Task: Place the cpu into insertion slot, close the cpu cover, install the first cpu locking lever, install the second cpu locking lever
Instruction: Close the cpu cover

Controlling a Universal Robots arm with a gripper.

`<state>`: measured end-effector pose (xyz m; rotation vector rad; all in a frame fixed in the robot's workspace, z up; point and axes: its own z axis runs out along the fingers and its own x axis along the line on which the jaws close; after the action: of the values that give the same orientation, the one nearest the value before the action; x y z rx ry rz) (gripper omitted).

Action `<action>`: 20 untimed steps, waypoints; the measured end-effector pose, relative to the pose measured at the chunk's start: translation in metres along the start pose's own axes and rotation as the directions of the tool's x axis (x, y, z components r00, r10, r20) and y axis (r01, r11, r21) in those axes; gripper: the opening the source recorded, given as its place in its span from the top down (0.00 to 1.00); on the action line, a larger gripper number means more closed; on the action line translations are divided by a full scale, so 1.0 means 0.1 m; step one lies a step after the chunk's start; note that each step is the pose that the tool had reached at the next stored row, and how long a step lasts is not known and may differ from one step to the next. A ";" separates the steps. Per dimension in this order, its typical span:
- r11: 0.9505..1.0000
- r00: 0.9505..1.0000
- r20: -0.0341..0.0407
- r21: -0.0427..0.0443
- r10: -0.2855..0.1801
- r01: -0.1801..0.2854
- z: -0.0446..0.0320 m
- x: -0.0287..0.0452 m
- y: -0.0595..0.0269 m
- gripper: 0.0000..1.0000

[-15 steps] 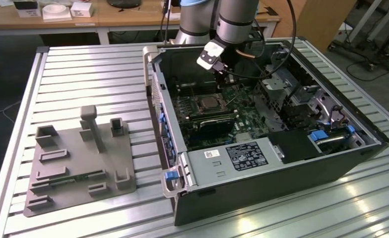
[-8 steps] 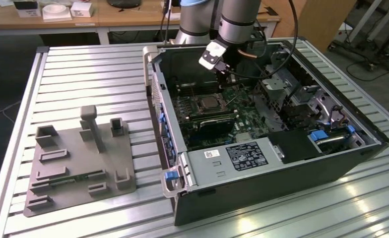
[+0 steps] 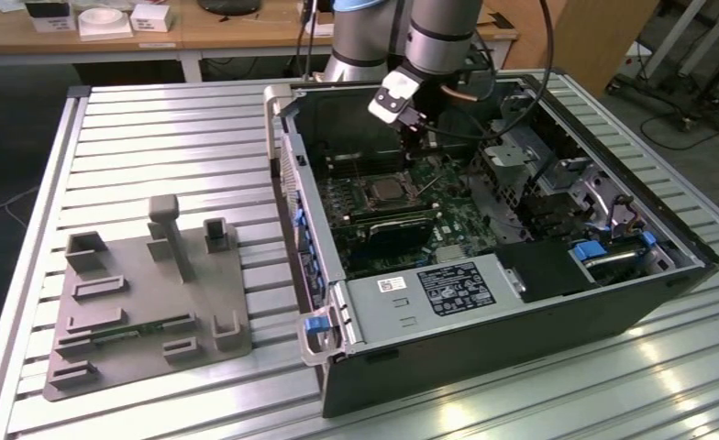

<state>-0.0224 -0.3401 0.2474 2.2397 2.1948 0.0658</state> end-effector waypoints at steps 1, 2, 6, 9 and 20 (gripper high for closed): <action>1.000 1.000 0.000 0.000 0.000 0.000 -0.003 0.000 0.000 0.89; 1.000 1.000 0.000 0.000 0.000 0.000 -0.002 0.000 0.003 0.89; 1.000 1.000 0.000 0.000 0.000 0.000 0.004 0.001 0.054 0.89; 1.000 1.000 0.000 0.000 0.000 0.000 0.008 0.001 0.092 0.89; 1.000 1.000 0.000 0.000 0.000 0.000 -0.104 0.006 0.106 0.89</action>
<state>-0.0122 -0.3399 0.2581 2.2392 2.1954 0.0661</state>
